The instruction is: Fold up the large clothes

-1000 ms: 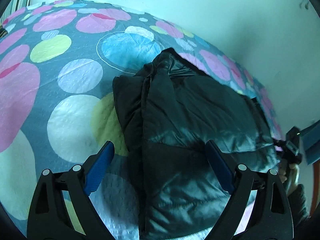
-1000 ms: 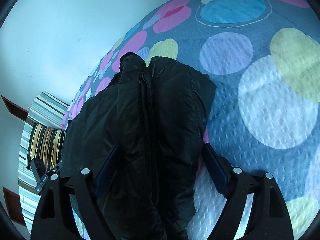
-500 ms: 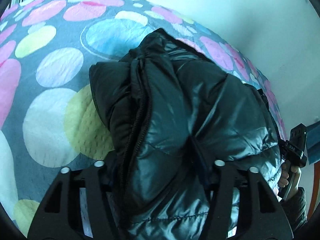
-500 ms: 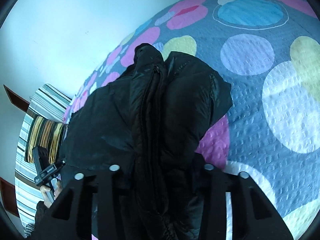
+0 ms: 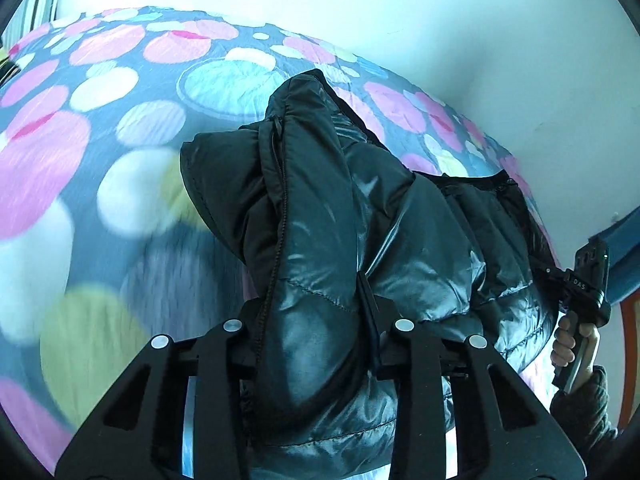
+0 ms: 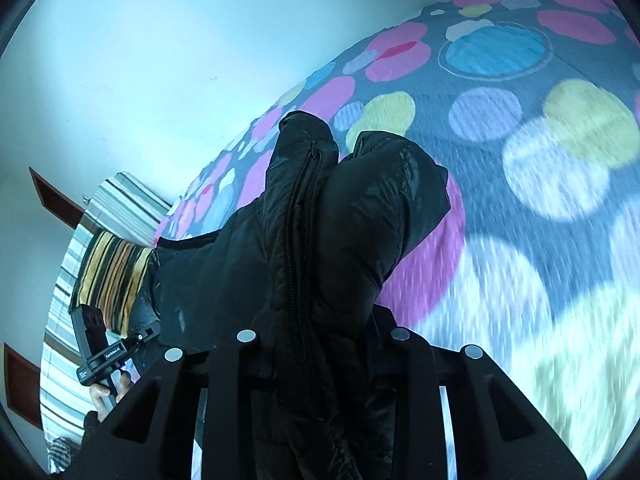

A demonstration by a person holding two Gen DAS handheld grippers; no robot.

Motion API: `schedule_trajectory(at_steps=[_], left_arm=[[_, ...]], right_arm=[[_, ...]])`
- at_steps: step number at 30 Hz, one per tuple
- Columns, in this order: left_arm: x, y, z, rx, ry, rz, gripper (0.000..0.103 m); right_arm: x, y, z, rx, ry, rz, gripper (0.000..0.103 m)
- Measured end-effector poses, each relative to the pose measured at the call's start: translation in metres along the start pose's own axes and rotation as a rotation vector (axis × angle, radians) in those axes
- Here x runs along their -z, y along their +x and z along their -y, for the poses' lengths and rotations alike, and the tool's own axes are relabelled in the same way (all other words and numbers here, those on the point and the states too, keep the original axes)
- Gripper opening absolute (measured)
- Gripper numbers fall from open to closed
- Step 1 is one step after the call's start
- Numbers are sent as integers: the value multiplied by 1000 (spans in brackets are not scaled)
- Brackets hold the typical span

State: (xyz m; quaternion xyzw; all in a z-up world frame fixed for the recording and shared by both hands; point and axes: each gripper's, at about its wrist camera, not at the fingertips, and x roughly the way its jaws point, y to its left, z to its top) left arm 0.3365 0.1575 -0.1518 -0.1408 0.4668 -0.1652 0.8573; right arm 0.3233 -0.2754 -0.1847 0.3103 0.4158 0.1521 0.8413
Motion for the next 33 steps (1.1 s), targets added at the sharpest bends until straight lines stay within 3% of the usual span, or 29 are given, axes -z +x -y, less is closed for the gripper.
schedule_trajectory(at_steps=[7,11,15,19,22,23,26,29,33], left_arm=[[61,-29,-14,21,-57,-18,35],[69,-27,-25,33,-110,-9,46],[69,-29,-19,-30,-94,9,58],[76,-40,-14,-79,-52,33,67],[81,-48,-20,-69,-78,46,71],[82,-48,-23,-57,-92,45,72],[82,-44,-28,-39,-127,41,74],[83,-44,-27,-49,-129,51,76],[84,-44,-28,-55,-128,51,77]], right_arm=[[59,-26,9,3,58,-66,29],[67,-27,19,-8,88,-62,35],[64,-31,3,96,23,-51,50],[66,-54,-6,186,-19,-24,54],[63,-80,-12,249,-20,42,55],[61,-90,-15,273,-16,76,54],[56,-99,-42,280,-50,120,33],[57,-69,-80,195,-114,46,22],[60,0,-133,116,-201,-76,22]])
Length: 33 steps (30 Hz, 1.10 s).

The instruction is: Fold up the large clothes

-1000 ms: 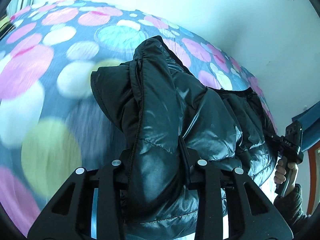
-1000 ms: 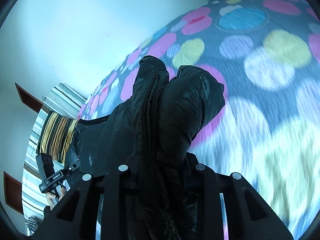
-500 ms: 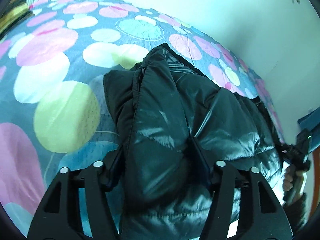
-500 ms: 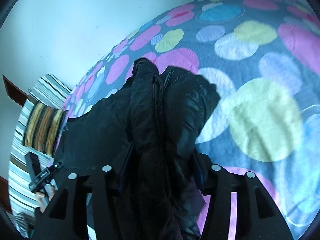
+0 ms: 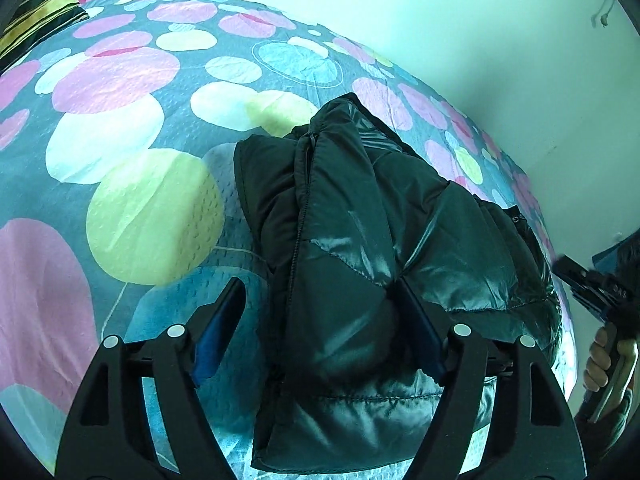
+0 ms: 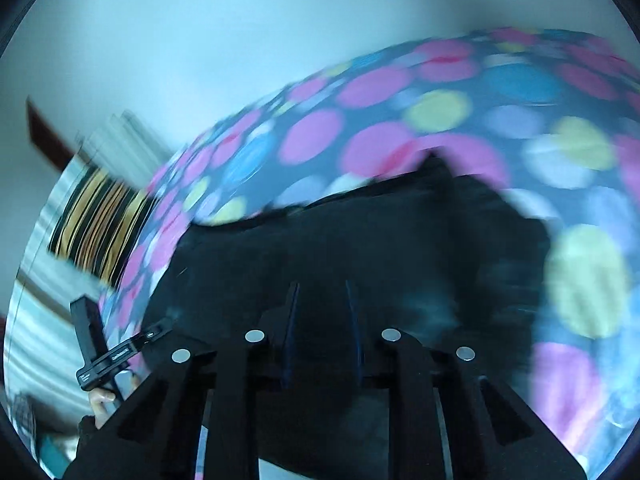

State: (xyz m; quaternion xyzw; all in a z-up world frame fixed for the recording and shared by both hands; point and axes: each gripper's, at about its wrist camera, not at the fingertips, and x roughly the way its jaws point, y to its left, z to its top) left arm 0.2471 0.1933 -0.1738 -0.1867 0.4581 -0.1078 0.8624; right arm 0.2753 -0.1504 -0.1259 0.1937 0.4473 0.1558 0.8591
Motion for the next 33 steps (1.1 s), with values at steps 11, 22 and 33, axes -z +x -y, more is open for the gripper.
schedule_trajectory(at_steps=[11,22,33], left_arm=[[-3,2,-4,-4,-6,-1,81],[-5,2,-8,10,-25,0,81],[-5,4,-12,17,-44,-3,81]], right_arm=[[2,119,-45,78,-23,-203,19],[7,113,-40,68,-11,-157,17],[58,34,-61,10,-46,-73,20]])
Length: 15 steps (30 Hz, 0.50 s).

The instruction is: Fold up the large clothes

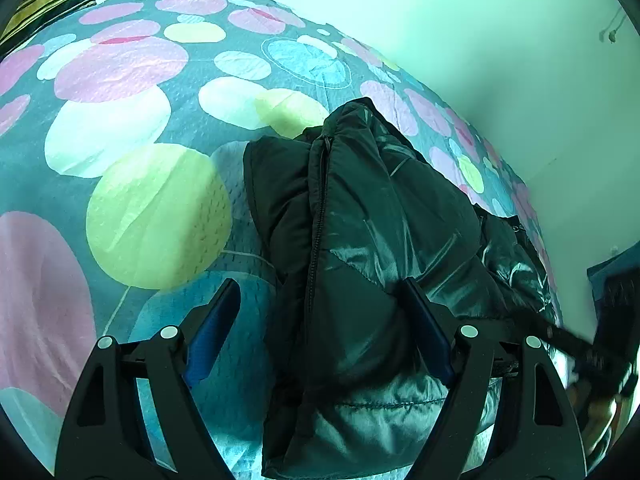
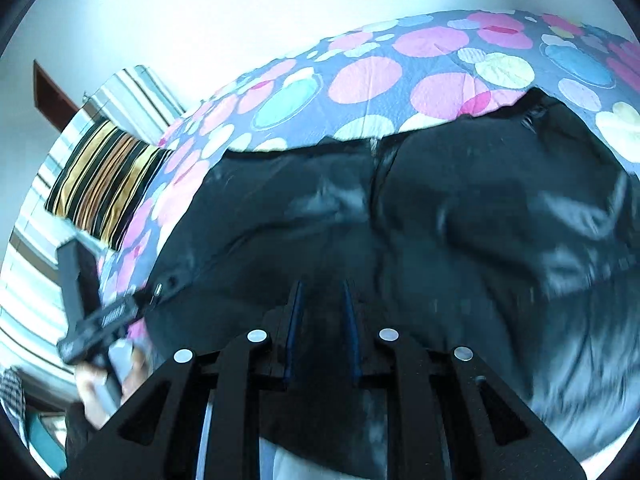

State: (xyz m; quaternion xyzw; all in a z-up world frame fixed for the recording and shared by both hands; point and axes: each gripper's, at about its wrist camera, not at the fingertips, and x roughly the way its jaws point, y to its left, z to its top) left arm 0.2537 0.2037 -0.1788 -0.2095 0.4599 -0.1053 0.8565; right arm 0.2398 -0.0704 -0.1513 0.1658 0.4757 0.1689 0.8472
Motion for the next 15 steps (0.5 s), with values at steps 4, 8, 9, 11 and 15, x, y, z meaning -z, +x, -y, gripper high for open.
schedule_trajectory(at_steps=[4,8,9,11,15], left_arm=[[0,2,0,5,0,-7,82],[0,7,2,12,-4,-17,82],[0,10,4,12,-5,-19,82],[-1,13,5,14,-7,-24,82],[-2,22,5,48,-28,-45,82]], right_arm=[[16,3,-5,21,-27,-3,20],[20,26,2,37,-18,-52,20],[20,32,4,40,-19,-63,20],[21,37,6,42,-25,-69,19],[22,42,12,24,-10,-77,18]])
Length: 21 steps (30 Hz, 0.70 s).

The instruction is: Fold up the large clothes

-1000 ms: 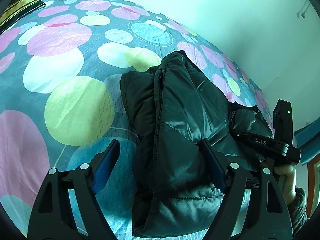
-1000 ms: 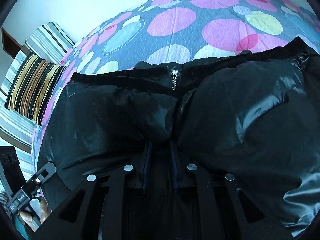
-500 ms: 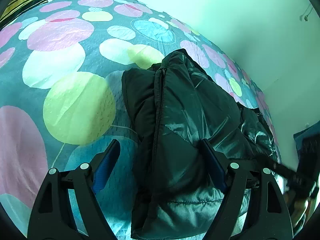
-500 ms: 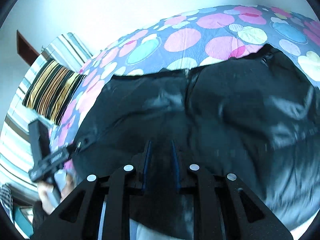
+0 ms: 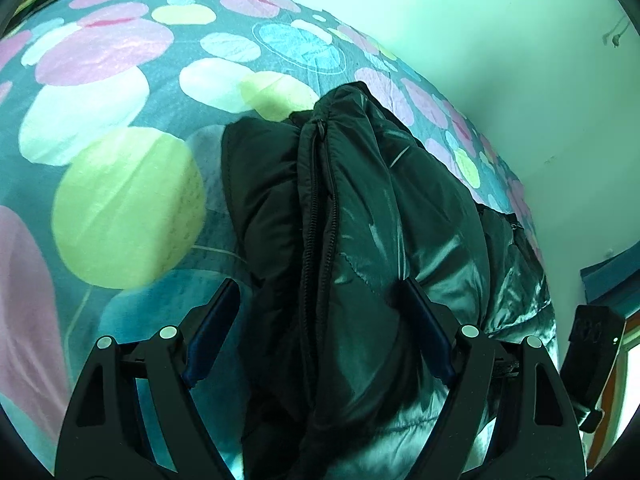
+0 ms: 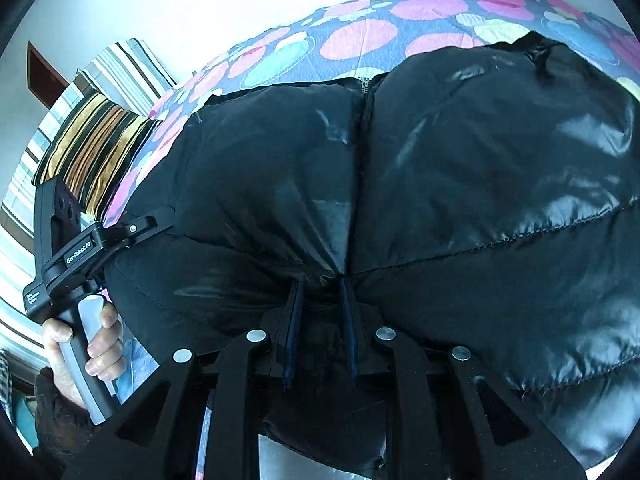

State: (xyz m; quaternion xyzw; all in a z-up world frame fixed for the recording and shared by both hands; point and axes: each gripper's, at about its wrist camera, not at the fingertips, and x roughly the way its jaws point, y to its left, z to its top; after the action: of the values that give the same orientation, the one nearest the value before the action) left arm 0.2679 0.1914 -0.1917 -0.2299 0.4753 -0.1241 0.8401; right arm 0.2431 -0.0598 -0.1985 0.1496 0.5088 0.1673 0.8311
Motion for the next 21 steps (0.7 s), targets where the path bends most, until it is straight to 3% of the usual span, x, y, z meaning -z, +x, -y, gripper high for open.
schedule_trajectory(at_steps=[12,16,21], left_arm=[[-3,-6,8,-47,58,18,82],[-6,-1,6,-31,46,2,81],[-12,11,5,25,25,-40,65]], right_arm=[[-30,-31,-16,45,-24,91,21],[-33,0,-4,47,11,4,20],[-30,16,4,45,9,-4,17]])
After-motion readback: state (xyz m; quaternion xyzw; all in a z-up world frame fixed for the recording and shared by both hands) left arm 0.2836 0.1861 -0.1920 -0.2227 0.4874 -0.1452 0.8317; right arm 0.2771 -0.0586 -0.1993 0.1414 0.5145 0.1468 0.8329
